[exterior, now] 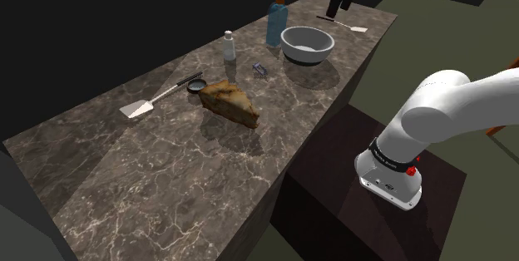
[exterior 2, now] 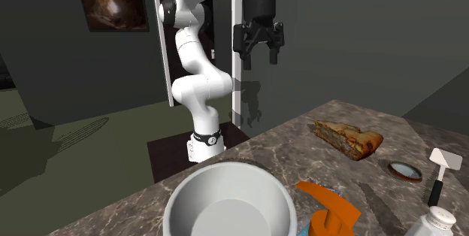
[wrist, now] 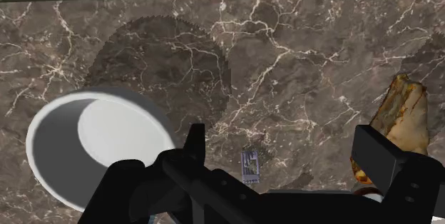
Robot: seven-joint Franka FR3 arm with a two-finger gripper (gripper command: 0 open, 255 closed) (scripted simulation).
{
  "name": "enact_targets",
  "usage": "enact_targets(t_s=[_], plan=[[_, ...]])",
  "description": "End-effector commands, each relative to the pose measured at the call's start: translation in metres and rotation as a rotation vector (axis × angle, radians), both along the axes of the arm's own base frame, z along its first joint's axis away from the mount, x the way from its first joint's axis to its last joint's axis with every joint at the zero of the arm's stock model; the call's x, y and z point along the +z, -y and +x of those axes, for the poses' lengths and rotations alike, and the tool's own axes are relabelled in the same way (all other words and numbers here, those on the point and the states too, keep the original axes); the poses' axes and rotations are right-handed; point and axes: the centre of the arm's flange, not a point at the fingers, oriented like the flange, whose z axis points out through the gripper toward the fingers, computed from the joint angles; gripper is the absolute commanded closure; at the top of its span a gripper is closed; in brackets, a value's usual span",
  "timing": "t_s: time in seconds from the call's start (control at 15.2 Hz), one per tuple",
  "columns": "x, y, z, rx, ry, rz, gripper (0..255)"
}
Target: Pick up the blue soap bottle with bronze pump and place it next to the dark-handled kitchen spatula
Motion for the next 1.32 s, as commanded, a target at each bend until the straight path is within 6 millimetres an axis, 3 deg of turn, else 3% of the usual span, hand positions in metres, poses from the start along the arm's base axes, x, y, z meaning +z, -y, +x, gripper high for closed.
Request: enact_targets(t_s=[0.0,1.25], plan=[[0.000,0.000,0.000,0.000,0.000,0.000,0],[-0.027,0.103,0.231,0.015,-0.041,-0.039,0]])
